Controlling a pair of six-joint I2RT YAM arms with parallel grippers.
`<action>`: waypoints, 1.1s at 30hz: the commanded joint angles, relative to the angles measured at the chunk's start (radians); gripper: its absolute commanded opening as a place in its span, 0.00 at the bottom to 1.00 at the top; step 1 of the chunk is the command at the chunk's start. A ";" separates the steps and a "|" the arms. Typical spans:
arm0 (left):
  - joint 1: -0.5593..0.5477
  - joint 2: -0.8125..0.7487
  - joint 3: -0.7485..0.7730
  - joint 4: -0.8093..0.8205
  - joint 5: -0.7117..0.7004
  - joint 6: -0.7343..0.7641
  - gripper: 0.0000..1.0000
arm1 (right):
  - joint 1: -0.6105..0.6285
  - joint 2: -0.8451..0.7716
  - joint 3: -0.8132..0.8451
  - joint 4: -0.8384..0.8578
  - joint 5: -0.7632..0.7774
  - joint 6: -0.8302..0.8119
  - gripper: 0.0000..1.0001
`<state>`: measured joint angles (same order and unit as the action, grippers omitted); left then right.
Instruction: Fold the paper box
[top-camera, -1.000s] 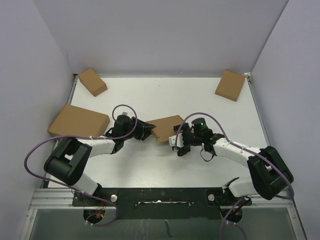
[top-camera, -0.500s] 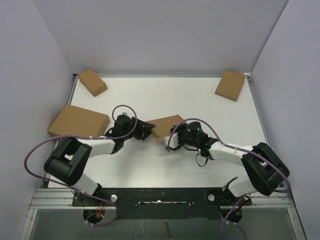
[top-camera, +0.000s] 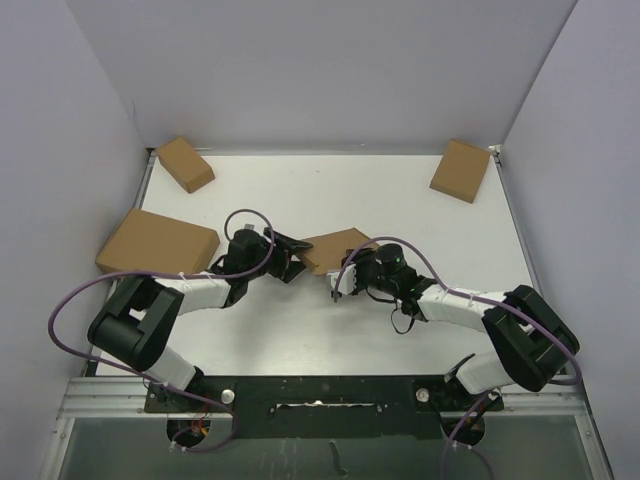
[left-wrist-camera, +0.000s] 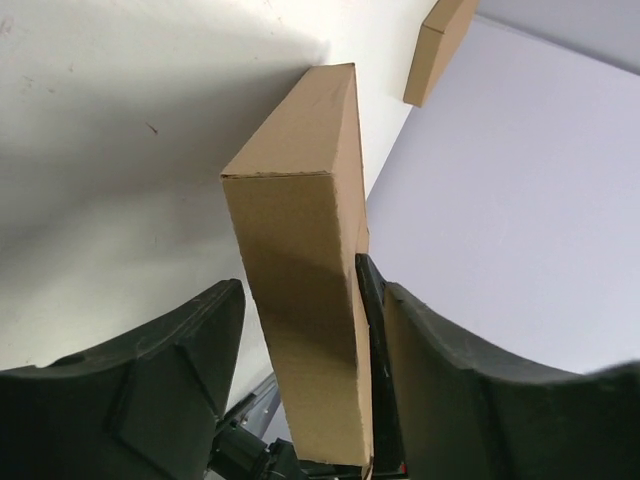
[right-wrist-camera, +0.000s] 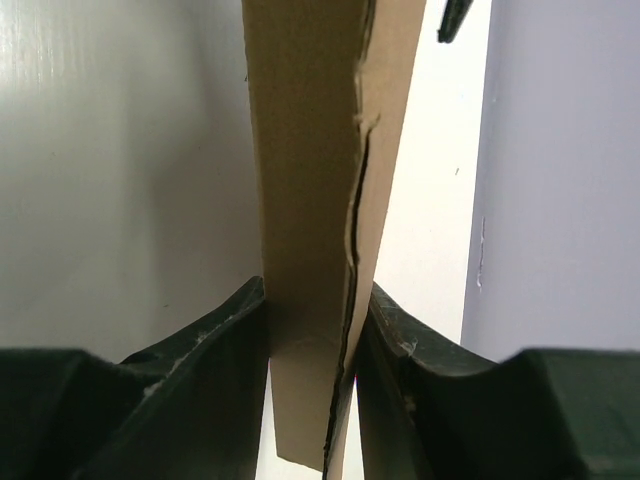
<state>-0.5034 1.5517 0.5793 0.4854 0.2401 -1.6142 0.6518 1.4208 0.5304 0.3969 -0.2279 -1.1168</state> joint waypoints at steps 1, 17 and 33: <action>-0.003 -0.074 0.038 0.073 -0.003 0.017 0.62 | 0.003 -0.036 0.007 0.071 -0.001 0.045 0.22; 0.000 -0.404 0.036 -0.225 -0.160 0.375 0.93 | -0.173 -0.134 0.207 -0.232 -0.199 0.443 0.20; 0.000 -0.509 -0.097 -0.130 -0.099 0.788 0.97 | -0.490 -0.092 0.342 -0.288 -0.759 1.170 0.20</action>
<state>-0.5034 1.0645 0.5014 0.2401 0.0914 -0.9241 0.1997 1.3064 0.8436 0.0280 -0.7940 -0.1856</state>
